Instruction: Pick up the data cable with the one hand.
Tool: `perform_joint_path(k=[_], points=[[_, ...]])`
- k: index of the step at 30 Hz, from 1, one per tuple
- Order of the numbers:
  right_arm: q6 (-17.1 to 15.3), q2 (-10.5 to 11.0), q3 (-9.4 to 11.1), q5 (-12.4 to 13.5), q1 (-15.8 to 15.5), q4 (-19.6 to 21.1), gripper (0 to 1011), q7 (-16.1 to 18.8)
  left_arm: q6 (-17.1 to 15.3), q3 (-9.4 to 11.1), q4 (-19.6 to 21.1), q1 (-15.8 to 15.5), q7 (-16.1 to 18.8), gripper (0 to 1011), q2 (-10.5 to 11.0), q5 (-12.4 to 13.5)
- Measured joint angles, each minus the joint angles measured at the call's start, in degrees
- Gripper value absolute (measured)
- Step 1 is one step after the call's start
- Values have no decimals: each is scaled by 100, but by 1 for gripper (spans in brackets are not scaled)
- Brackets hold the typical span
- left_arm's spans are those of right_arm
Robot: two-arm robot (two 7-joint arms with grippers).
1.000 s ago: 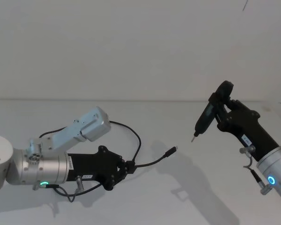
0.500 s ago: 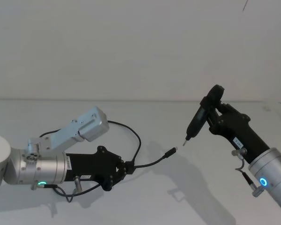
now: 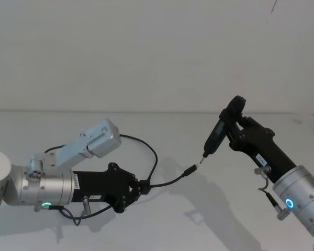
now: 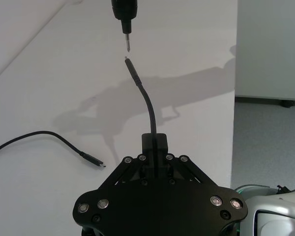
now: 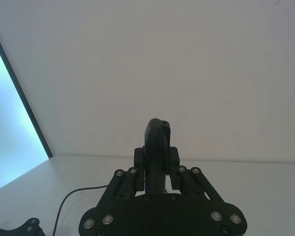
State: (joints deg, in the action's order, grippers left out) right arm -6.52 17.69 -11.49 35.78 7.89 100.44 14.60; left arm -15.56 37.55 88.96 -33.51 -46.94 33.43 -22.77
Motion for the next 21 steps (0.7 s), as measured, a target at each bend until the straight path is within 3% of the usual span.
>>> perform_joint_path(k=[21], points=[[54,48,-103,93,79,-181,279,-50,2,0,0,0,-10,36,6,-4]])
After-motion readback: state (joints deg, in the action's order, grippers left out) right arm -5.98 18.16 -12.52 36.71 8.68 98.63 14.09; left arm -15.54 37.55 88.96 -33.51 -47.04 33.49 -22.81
